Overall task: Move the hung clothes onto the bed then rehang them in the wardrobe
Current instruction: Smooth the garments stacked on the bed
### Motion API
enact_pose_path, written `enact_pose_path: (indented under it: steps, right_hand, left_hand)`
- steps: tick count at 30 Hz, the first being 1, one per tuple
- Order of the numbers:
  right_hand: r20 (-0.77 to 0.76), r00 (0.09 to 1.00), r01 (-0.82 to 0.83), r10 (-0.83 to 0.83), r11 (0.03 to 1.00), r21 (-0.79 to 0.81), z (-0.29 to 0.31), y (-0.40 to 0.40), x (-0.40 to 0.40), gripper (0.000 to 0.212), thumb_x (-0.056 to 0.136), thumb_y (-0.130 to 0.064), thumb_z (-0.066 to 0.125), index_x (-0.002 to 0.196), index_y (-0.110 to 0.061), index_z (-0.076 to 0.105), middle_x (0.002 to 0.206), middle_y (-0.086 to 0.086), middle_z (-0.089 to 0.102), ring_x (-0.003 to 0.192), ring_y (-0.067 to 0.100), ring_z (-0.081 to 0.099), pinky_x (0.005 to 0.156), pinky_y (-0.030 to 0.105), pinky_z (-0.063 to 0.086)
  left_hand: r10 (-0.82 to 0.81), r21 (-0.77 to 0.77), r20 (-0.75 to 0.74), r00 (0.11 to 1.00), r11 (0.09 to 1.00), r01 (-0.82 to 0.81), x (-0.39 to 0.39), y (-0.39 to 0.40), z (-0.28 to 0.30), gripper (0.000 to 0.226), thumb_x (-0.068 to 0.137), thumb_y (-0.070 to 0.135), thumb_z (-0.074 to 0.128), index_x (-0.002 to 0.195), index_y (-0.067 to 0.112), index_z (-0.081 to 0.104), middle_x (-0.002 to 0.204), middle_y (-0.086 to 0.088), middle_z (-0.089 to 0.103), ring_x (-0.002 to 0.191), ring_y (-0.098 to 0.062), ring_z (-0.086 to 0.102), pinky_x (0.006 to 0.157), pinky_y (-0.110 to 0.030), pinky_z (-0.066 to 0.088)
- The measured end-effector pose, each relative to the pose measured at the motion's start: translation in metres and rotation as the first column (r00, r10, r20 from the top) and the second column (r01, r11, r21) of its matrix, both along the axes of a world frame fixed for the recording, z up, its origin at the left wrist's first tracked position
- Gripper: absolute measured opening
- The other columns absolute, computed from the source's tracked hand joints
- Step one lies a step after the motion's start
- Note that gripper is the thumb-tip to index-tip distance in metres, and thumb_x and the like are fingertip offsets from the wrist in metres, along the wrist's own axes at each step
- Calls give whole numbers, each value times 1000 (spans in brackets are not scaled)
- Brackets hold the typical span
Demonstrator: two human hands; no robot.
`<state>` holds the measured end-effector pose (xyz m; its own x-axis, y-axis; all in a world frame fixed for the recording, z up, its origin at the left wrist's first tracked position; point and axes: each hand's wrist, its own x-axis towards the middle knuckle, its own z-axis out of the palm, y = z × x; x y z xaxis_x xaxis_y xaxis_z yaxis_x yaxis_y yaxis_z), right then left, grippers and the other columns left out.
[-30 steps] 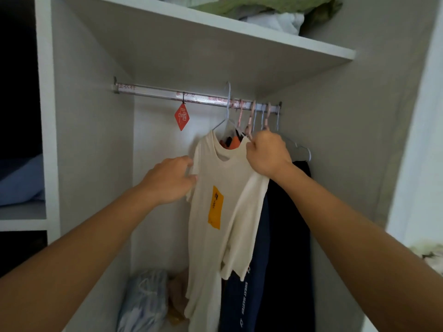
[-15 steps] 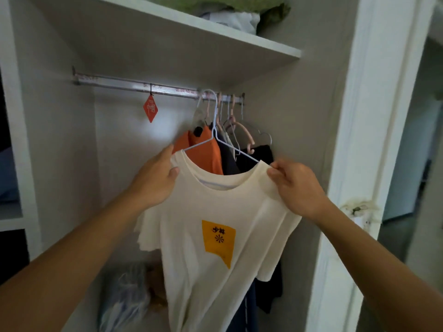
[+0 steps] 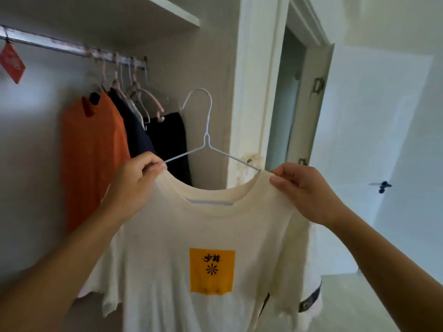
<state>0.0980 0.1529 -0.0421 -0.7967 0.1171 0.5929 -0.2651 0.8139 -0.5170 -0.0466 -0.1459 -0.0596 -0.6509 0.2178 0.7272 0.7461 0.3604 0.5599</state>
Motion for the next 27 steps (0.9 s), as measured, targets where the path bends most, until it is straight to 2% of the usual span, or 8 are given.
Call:
enact_pose_path:
  steps: [5,10,14,15,18,20,24,27]
  right_hand:
    - [20,992,127,-127,992,29,1,40,65,18,96,-21,60,94,-28,76,83,-12,72,80,5,67,73,21,54]
    - [5,956,294,-294,953,-77,2,82,146,16,89,-19,71,85,-32,78,80,-15,74,78,4,68,68,11,50]
    - [-20,911,405,-412,903,-142,-3,118,219,11,86,-18,74,84,-28,78,75,-11,73,71,10,68,67,19,48]
    - [-11,902,425,-431,894,-141,-4,126,239,11,87,-18,73,85,-28,78,75,-12,73,70,10,67,66,18,48]
    - [34,878,478,-477,872,-104,-11,150,302,19,91,-17,67,87,-32,76,76,-16,73,68,7,65,65,15,48]
    - [39,844,536,-535,837,-108,-16,168,345,19,92,-17,66,84,-32,75,76,-14,73,70,11,66,67,21,50]
    - [-8,756,644,-655,745,-174,-26,197,432,15,92,-18,67,84,-28,76,76,-8,73,74,16,68,72,34,56]
    - [-18,674,726,-738,668,-163,-32,213,499,14,92,-20,67,85,-29,75,74,-9,72,70,8,67,70,29,56]
  left_hand:
    - [-211,1,69,975,977,211,28,62,3,14,87,27,59,78,31,69,79,10,69,70,-5,61,67,-17,43]
    - [-404,-64,123,907,908,413,73,132,5,18,92,28,56,92,40,70,90,-21,68,88,-40,60,74,-31,38]
    - [-513,-80,106,852,849,522,123,196,7,39,98,8,54,82,39,72,90,21,71,88,4,62,77,-6,39]
    - [-538,-88,104,837,833,546,138,212,8,37,98,8,53,86,39,70,92,26,69,90,7,60,78,-6,40]
    - [-592,-99,113,798,792,602,183,260,5,30,100,13,52,92,37,69,92,19,70,90,7,60,79,-19,46]
    - [-627,-91,125,769,764,638,217,291,3,29,100,17,52,92,40,68,89,20,68,87,7,60,77,-24,50]
    - [-687,-135,135,714,701,700,290,348,-3,24,100,19,54,95,39,67,90,4,71,83,-17,64,79,-42,56]
    - [-708,-162,147,691,671,723,338,391,-10,12,96,28,59,93,37,67,85,9,70,79,-7,65,79,-40,56]
